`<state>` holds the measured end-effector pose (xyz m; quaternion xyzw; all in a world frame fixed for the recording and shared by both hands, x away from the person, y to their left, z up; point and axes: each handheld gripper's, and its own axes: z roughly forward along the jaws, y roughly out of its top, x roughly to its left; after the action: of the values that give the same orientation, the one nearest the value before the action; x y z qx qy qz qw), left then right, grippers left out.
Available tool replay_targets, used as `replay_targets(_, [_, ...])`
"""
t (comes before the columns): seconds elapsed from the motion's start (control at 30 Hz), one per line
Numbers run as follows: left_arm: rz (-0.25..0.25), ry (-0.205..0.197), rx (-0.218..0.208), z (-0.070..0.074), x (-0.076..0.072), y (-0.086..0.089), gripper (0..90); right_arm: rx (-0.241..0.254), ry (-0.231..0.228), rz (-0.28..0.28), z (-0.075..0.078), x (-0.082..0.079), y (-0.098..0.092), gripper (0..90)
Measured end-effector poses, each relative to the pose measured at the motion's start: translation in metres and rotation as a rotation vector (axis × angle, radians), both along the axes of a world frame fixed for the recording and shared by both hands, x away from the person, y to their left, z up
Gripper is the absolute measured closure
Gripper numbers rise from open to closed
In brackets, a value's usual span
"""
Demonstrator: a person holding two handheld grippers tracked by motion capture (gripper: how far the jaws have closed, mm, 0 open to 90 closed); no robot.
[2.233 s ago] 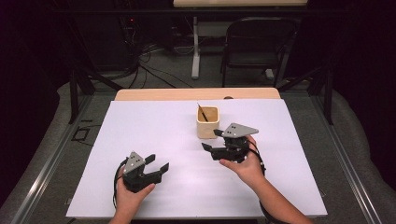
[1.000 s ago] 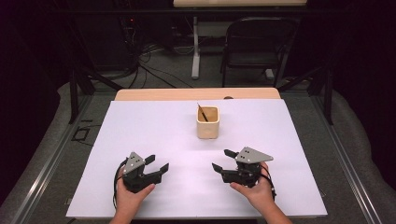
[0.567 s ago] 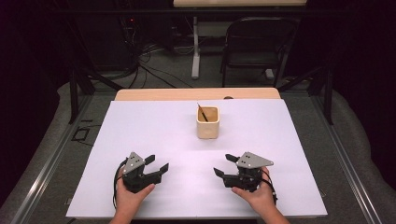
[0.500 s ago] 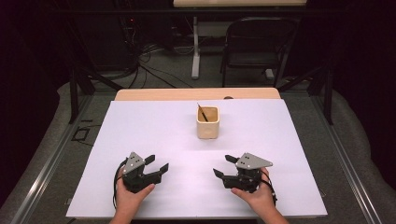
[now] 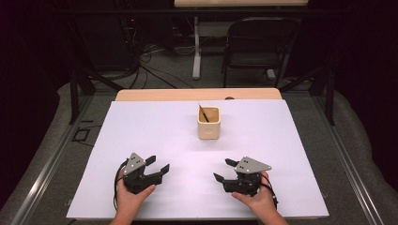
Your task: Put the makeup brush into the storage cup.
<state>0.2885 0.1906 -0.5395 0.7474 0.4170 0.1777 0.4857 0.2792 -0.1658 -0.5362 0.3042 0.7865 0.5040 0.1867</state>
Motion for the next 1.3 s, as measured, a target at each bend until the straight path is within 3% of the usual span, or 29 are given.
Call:
replay_targets(0.6, [0.001, -0.001, 0.0, 0.0, 0.0, 0.001, 32.5, 0.019, 0.04, -0.011, -0.008, 0.004, -0.005, 33.0])
replay_targets(1.3, [0.004, 0.002, -0.001, -0.001, 0.0, 0.0, 32.5, -0.003, 0.053, 0.017, -0.014, 0.003, 0.002, 33.0])
